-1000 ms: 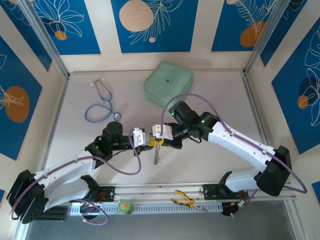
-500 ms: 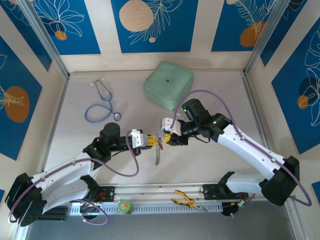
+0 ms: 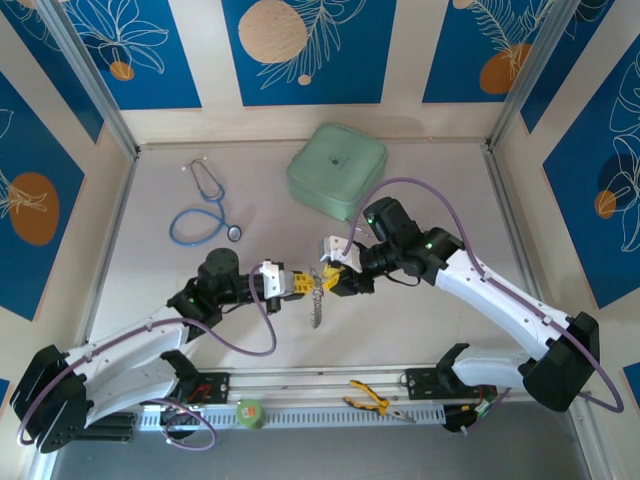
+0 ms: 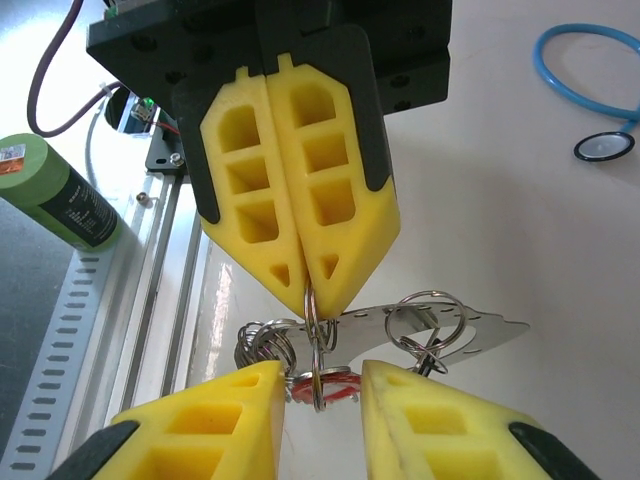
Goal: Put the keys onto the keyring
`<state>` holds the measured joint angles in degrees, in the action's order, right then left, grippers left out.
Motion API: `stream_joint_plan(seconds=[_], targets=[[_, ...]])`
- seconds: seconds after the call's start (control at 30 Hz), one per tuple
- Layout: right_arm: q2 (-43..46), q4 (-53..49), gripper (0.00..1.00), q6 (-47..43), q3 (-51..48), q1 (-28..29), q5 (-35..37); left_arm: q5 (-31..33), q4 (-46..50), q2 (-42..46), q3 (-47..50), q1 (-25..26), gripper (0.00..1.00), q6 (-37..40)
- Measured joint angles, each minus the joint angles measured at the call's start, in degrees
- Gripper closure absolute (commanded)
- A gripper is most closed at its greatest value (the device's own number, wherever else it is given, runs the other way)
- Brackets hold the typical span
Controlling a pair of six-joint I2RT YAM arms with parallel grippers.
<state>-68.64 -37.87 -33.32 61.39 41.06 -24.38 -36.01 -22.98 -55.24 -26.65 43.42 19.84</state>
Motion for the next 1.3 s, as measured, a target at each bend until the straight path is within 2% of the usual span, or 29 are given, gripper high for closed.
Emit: stream_joint_plan(seconds=[0.13, 0.27, 0.47, 0.63, 0.67, 0.77, 0.87, 1.13, 1.3], targets=[[-0.96, 0.04, 0.83, 0.00, 0.00, 0.00, -0.09, -0.02, -0.42, 0.00, 0.04, 0.00, 1.00, 0.00], [-1.38, -0.17, 1.00, 0.33, 0.00, 0.00, -0.20, 0.04, -0.76, 0.00, 0.17, 0.00, 1.00, -0.02], [-1.77, -0.52, 1.00, 0.46, 0.00, -0.39, -0.33, 0.07, -3.41, 0.02, 1.55, 0.00, 1.00, -1.46], [-4.17, 0.92, 1.00, 1.60, -1.11, -1.03, -0.92, 0.50, -13.62, -2.29, 5.35, -0.02, 1.00, -6.36], [-4.46, 1.36, 0.98, 2.03, -1.70, -1.03, -0.98, 0.63, -16.13, -3.50, 6.19, -0.02, 1.00, -7.63], [-4.68, 3.48, 0.79, 3.56, -3.76, -1.53, -1.14, 0.68, -23.78, -7.69, 8.28, -0.02, 1.00, -11.08], [-3.85, 6.60, 0.69, 5.11, -5.57, -2.82, -1.57, 0.50, -30.36, -11.10, 8.57, 0.00, 1.00, -13.90], [9.25, 14.67, 0.64, 4.66, -13.90, -4.92, -2.05, 0.42, -38.73, -12.26, 8.57, 0.00, 1.00, -16.83], [11.10, 18.03, 0.65, 3.98, -14.27, -4.76, -3.78, -0.46, -43.95, -14.62, 8.52, 0.00, 1.00, -19.89]])
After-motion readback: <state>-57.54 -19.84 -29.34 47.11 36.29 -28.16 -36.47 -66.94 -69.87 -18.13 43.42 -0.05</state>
